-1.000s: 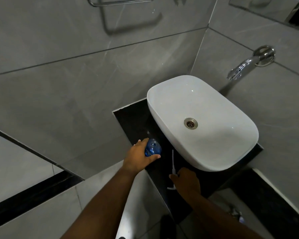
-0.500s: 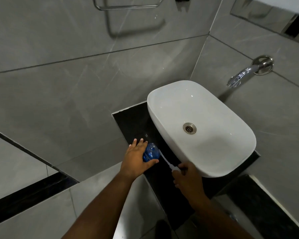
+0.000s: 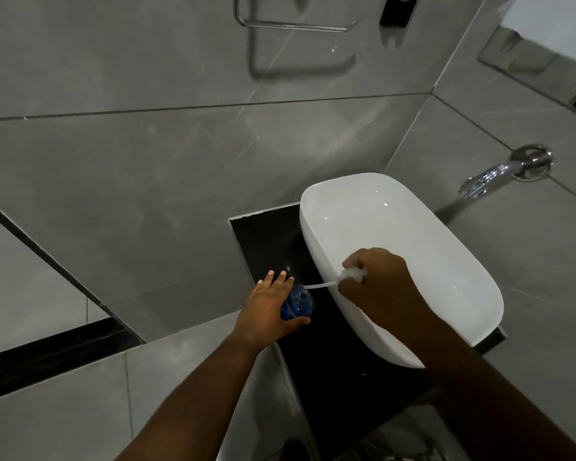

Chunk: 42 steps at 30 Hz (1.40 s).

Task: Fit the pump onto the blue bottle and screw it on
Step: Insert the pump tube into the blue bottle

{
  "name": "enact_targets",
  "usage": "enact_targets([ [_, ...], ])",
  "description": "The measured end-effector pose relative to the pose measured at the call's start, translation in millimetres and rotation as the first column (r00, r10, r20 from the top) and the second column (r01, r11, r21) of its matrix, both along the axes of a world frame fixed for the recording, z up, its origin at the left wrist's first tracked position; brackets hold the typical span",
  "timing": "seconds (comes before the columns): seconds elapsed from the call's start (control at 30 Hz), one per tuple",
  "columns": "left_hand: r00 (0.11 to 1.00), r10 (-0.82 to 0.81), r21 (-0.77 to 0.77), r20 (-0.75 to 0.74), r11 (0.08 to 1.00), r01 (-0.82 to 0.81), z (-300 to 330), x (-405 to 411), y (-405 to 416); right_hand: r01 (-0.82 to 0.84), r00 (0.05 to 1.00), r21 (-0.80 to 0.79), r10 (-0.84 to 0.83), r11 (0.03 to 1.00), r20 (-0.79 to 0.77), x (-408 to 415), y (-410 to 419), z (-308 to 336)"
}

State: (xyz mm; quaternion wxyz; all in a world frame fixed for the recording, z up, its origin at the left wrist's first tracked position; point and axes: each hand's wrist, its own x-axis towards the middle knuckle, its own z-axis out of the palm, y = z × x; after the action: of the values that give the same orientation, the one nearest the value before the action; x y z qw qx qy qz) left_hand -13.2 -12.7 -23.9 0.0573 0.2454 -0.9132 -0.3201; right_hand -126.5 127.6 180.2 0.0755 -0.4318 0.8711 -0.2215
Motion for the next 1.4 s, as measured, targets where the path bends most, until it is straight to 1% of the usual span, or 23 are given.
enact_targets([
  [0.1, 1.0, -0.003, 0.007, 0.013, 1.0, 0.003, 0.8, -0.2, 0.2, -0.057, 0.997, 0.096, 0.052, 0.994, 0.053, 2.4, -15.3, -5.1],
  [0.13, 1.0, -0.002, 0.007, 0.017, 1.0, 0.002, 1.0, -0.2, 0.5, -0.063, 0.997, 0.132, 0.055, 0.989, 0.059, 3.0, -19.7, -9.4],
  [0.2, 1.0, 0.003, 0.007, 0.019, 1.0, -0.003, 2.1, -0.4, 1.1, -0.055, 0.998, 0.255, 0.043, 0.965, 0.054, 5.0, -28.1, -14.4],
  [0.23, 1.0, 0.004, 0.007, 0.021, 1.0, -0.004, 3.1, -0.6, 1.1, -0.053, 0.997, 0.312, 0.034, 0.949, 0.068, 6.5, -31.6, -15.6],
  [0.27, 1.0, 0.004, 0.008, 0.022, 1.0, -0.004, 4.0, -1.0, 1.4, -0.061, 0.995, 0.336, 0.029, 0.94, 0.098, 7.5, -35.2, -17.1],
  [0.33, 1.0, 0.01, 0.02, 0.022, 1.0, -0.01, 6.2, -1.2, 2.1, -0.095, 0.988, 0.342, 0.047, 0.935, 0.145, 10.1, -43.1, -18.5],
  [0.43, 0.999, 0.01, 0.049, 0.033, 0.999, -0.011, 11.6, -0.4, 2.8, -0.123, 0.986, 0.373, 0.071, 0.92, 0.153, 13.0, -52.3, -11.9],
  [0.57, 0.999, -0.009, 0.06, 0.034, 0.998, 0.007, 16.7, 2.7, 1.7, -0.074, 0.99, 0.309, 0.033, 0.948, 0.135, 0.5, -54.0, 7.7],
  [0.7, 1.0, -0.004, 0.065, 0.029, 0.998, 0.002, 17.6, 4.0, 3.3, -0.042, 0.994, 0.309, 0.008, 0.95, 0.111, -11.6, -53.9, 18.3],
  [0.87, 0.999, -0.01, 0.056, 0.037, 0.998, 0.008, 17.0, 3.5, 3.6, -0.065, 0.994, 0.374, 0.028, 0.925, 0.103, -7.8, -61.4, -2.4],
  [1.07, 1.0, 0.019, 0.043, 0.008, 0.999, -0.019, 12.9, 2.4, 5.6, -0.141, 0.985, 0.431, 0.081, 0.891, 0.154, 2.8, -64.5, -36.5],
  [1.17, 0.999, 0.038, 0.034, 0.0, 0.999, -0.038, 10.2, 2.7, 6.7, -0.193, 0.976, 0.431, 0.127, 0.882, 0.177, 8.3, -61.9, -50.8],
  [1.3, 0.999, 0.049, 0.057, -0.007, 0.997, -0.048, 8.8, 2.9, 7.1, -0.222, 0.97, 0.486, 0.139, 0.845, 0.202, 4.8, -59.5, -66.4],
  [1.4, 0.999, 0.046, 0.061, -0.01, 0.997, -0.045, 9.0, 3.4, 6.9, -0.253, 0.96, 0.442, 0.165, 0.861, 0.228, -3.1, -53.2, -74.9],
])
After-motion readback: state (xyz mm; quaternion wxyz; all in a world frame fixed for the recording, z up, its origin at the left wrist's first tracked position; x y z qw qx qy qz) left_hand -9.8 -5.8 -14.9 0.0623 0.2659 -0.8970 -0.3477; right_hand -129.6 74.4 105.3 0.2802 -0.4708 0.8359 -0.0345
